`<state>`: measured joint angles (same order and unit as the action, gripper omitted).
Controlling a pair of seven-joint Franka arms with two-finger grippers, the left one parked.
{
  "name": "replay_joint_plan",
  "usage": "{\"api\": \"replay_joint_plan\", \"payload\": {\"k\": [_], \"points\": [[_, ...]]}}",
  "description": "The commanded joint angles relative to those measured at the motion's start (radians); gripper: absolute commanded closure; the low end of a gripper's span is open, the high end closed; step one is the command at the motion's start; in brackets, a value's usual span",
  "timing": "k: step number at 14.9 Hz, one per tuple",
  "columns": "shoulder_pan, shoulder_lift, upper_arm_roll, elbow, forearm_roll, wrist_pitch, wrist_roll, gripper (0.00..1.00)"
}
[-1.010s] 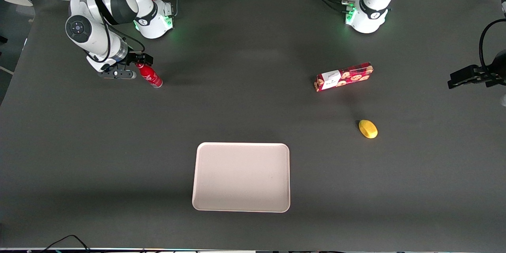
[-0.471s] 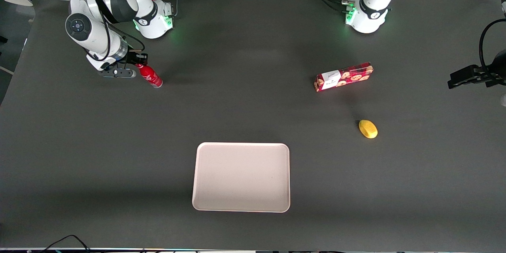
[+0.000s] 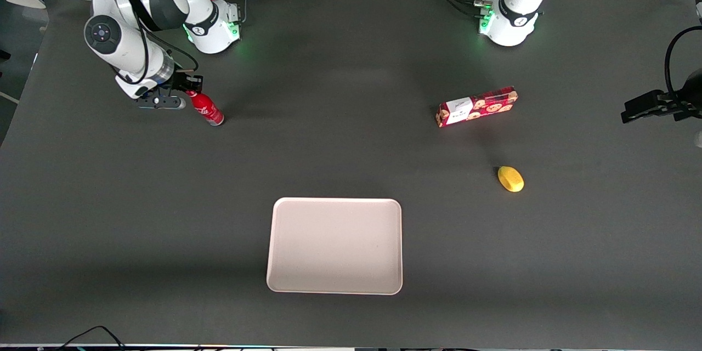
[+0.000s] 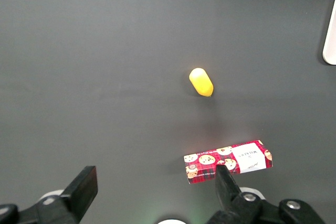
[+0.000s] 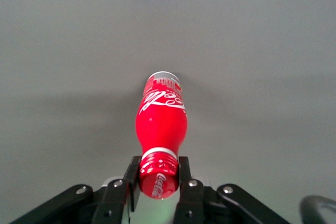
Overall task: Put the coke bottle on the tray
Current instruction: 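Lift the bottle and carry it toward the white tray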
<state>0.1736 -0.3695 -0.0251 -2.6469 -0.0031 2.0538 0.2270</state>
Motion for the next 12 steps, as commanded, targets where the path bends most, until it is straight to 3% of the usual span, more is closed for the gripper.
{"api": "replay_joint_plan", "payload": {"k": [1, 9, 12], "points": [[0.004, 0.015, 0.004, 0.232, -0.001, -0.189, 0.006, 1.00], [0.015, 0.332, 0.008, 0.982, 0.011, -0.622, 0.011, 1.00], [0.023, 0.481, 0.079, 1.249, 0.018, -0.704, 0.044, 1.00]]}}
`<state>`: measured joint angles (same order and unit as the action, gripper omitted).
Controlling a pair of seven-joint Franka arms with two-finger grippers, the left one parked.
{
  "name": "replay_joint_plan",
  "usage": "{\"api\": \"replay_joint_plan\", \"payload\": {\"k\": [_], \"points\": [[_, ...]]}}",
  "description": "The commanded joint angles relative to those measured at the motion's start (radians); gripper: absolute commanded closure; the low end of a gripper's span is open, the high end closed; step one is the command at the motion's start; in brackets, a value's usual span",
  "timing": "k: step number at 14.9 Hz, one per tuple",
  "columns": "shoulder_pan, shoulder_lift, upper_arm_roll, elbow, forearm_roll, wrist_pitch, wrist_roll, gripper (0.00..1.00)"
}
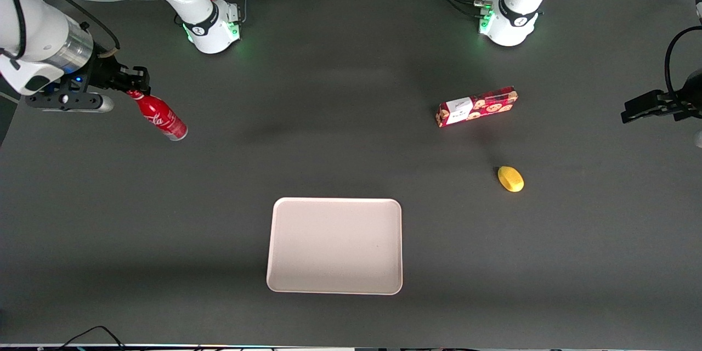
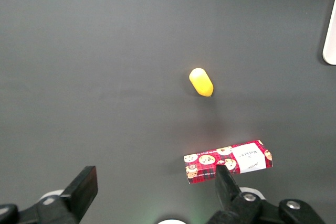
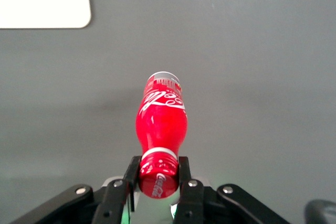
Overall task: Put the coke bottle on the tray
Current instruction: 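Lift the bottle and carry it toward the white tray, then lower the bottle onto the white tray and open the right gripper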
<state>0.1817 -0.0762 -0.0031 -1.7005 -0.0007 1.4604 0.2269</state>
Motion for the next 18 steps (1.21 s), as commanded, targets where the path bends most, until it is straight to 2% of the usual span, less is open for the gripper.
{"api": "replay_joint_plan", "payload": {"k": [1, 4, 7, 13, 18], "points": [[0.015, 0.238, 0.077, 0.374, 0.018, -0.118, 0.086, 1.00], [0.022, 0.376, 0.159, 0.525, 0.013, -0.109, 0.191, 1.00], [0.051, 0.557, 0.196, 0.698, 0.013, -0.059, 0.301, 1.00], [0.071, 0.791, 0.209, 0.713, 0.007, 0.268, 0.471, 1.00], [0.071, 0.915, 0.196, 0.713, 0.002, 0.370, 0.492, 1.00]]}}
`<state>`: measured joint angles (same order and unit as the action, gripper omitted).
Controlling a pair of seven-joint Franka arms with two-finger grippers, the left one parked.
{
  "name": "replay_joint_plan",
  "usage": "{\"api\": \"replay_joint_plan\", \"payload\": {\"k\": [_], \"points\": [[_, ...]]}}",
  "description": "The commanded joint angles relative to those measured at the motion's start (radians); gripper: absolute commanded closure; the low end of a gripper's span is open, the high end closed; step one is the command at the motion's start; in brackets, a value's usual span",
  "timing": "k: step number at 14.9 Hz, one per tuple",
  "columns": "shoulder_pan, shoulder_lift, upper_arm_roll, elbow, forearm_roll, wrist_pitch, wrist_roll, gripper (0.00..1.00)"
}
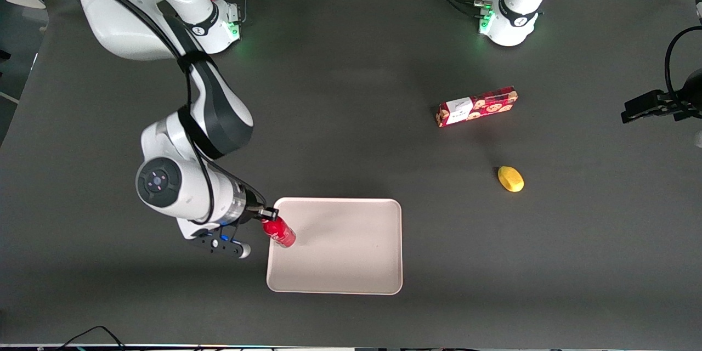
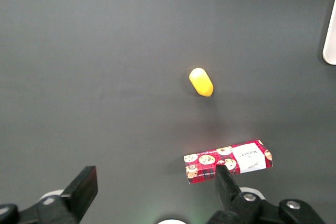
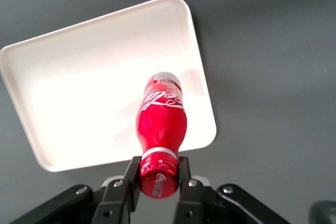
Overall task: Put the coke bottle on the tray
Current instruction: 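Lower the bottle onto the white tray and open the right gripper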
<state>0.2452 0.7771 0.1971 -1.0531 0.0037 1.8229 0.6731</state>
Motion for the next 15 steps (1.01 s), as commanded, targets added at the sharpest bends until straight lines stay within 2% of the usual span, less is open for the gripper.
{"api": "replay_joint_plan", "payload": {"k": [1, 4, 5, 6, 7, 8, 12, 15], "points": [[0.008, 0.071, -0.004, 0.064, -0.005, 0.016, 0.046, 1.00], [0.008, 0.099, -0.004, 0.062, -0.002, 0.042, 0.046, 1.00], [0.008, 0.100, -0.004, 0.062, -0.005, 0.044, 0.046, 0.96], [0.008, 0.102, -0.004, 0.062, -0.005, 0.044, 0.045, 0.65], [0.006, 0.102, -0.004, 0.062, -0.007, 0.044, 0.045, 0.09], [0.008, 0.100, -0.002, 0.062, -0.030, 0.044, 0.045, 0.00], [0.006, 0.067, -0.002, 0.062, -0.034, 0.029, 0.042, 0.00], [-0.003, -0.053, 0.012, 0.058, -0.088, -0.107, 0.017, 0.00]]}}
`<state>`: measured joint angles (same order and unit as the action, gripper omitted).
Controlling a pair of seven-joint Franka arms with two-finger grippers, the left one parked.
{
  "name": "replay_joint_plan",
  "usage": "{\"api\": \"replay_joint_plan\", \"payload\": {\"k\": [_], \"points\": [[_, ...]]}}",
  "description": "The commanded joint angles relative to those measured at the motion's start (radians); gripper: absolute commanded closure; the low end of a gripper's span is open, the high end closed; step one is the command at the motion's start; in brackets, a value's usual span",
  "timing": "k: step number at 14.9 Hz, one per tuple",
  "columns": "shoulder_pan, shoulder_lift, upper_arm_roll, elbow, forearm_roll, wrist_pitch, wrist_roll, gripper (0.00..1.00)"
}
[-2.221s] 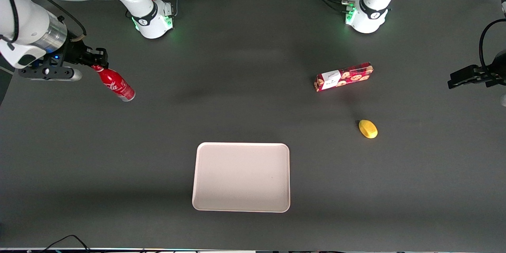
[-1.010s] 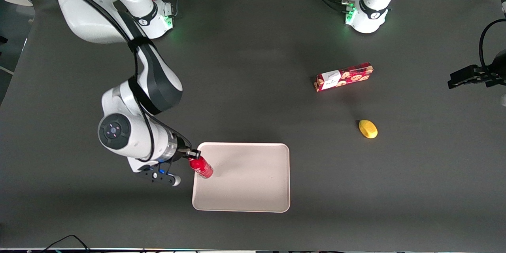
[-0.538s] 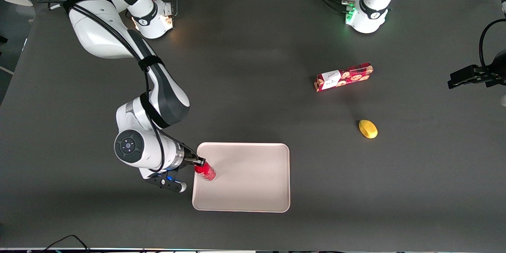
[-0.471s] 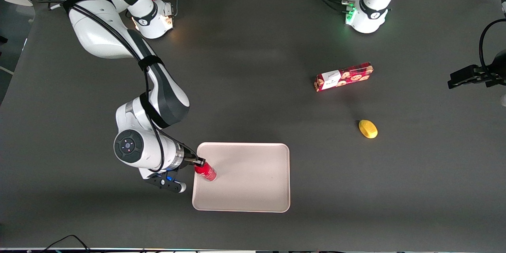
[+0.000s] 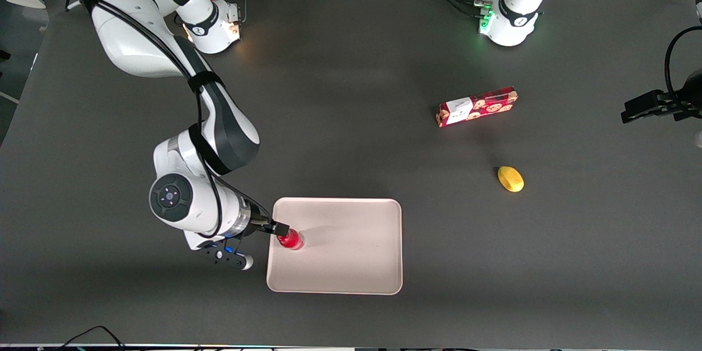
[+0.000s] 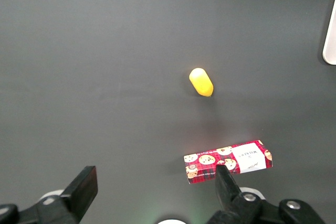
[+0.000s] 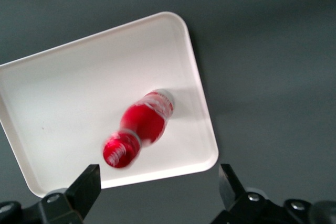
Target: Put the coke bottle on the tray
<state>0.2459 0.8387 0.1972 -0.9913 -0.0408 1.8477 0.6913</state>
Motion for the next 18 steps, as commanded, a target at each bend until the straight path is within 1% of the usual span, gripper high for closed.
{"api": "replay_joint_plan", "payload": {"k": [1, 3, 5, 7, 8, 11, 13, 15, 16, 18], "points": [[-0.007, -0.174, 0.011, -0.007, -0.045, -0.206, -0.041, 0.00], [-0.029, -0.306, 0.010, -0.052, -0.041, -0.356, -0.174, 0.00], [-0.066, -0.422, 0.004, -0.130, -0.034, -0.448, -0.242, 0.00], [-0.094, -0.562, -0.012, -0.275, -0.033, -0.461, -0.307, 0.00], [-0.111, -0.631, -0.036, -0.361, -0.030, -0.449, -0.341, 0.00], [-0.111, -0.818, -0.151, -0.606, -0.019, -0.389, -0.465, 0.00], [-0.111, -0.942, -0.226, -0.804, -0.019, -0.284, -0.533, 0.00], [-0.109, -1.027, -0.284, -0.959, -0.021, -0.178, -0.576, 0.00], [-0.109, -1.049, -0.298, -1.009, -0.021, -0.139, -0.576, 0.00], [-0.109, -1.049, -0.306, -1.023, -0.019, -0.122, -0.567, 0.00]]}}
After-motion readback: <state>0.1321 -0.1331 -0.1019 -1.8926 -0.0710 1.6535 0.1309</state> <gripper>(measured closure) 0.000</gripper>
